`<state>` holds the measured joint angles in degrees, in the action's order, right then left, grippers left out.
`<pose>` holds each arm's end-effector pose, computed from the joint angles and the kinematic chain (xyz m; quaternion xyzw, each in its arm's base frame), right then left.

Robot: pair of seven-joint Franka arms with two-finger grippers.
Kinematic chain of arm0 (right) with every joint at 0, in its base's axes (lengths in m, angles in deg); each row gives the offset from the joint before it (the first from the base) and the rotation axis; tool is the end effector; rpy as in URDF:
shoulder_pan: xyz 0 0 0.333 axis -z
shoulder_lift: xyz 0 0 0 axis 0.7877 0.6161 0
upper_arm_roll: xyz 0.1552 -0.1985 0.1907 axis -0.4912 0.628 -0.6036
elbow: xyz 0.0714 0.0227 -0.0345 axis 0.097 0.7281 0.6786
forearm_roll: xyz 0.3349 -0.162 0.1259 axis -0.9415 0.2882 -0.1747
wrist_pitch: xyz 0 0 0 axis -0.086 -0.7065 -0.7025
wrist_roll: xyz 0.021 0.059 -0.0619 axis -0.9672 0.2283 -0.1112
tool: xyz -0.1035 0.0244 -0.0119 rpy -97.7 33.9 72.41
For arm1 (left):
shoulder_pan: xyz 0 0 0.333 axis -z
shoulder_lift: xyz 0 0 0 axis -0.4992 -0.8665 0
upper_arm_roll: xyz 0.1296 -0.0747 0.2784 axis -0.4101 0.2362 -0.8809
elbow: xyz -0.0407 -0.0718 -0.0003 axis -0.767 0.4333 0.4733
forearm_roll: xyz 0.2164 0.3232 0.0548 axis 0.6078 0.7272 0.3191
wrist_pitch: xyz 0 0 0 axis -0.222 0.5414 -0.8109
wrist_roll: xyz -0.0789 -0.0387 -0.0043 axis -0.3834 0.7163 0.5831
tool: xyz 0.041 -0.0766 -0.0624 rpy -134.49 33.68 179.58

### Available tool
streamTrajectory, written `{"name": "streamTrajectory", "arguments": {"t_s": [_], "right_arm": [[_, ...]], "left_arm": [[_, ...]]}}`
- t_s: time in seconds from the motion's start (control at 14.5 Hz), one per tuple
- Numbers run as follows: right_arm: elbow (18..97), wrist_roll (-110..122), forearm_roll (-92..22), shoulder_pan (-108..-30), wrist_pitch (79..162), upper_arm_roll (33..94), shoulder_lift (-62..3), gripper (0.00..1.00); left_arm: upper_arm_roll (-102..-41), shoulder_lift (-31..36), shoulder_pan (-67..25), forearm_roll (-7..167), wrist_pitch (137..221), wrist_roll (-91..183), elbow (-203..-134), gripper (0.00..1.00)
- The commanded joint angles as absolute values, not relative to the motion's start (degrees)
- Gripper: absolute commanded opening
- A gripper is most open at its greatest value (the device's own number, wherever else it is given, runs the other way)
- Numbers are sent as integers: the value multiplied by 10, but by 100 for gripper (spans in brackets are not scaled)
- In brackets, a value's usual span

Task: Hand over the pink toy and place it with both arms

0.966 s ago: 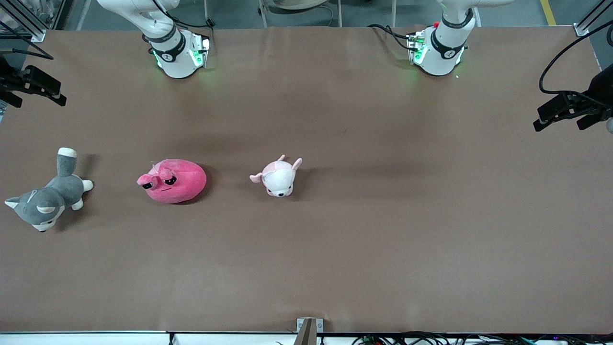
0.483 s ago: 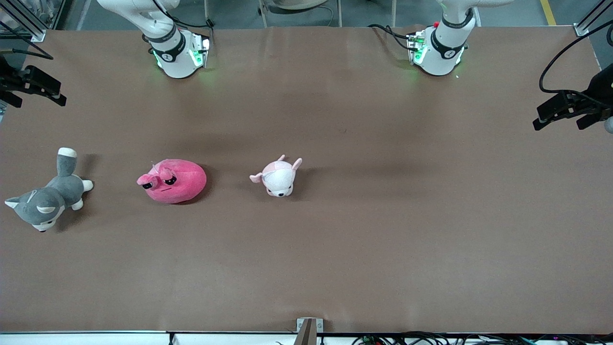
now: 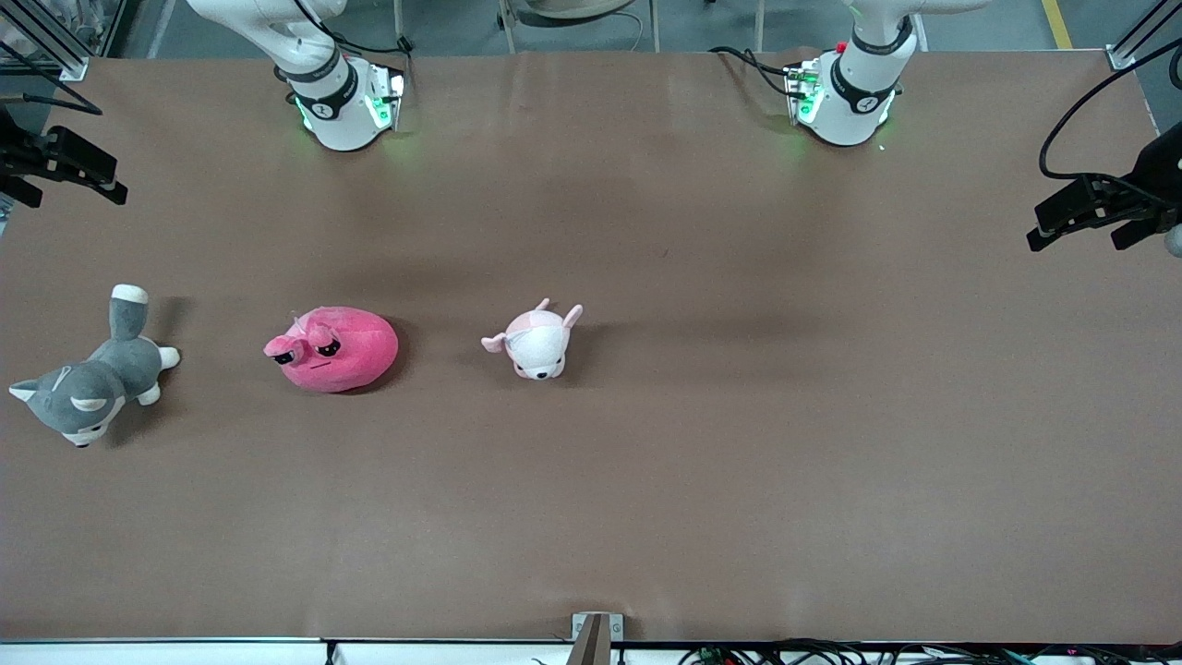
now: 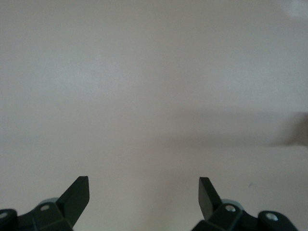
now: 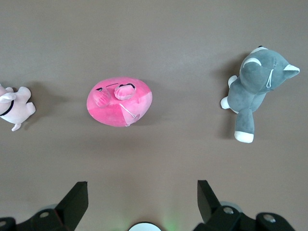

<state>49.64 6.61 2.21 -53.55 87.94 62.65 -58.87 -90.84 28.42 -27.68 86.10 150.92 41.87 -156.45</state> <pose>0.5075 -0.0272 0.6597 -0.9997 -0.0134 0.0212 0.0029 0.5527 -0.0148 0.6461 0.9995 0.0102 0.0161 0.0240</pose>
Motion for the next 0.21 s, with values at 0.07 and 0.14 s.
{"name": "streamTrajectory", "arguments": {"t_s": [0.07,0.14], "right_arm": [[511,58,18,-528,886,623,-604,100],[511,58,19,-528,886,623,-604,100]], "left_arm": [[-905,285,-277,871,1502,410,-1559,100],[-905,284,-277,871,1502,410,-1559,100]]}}
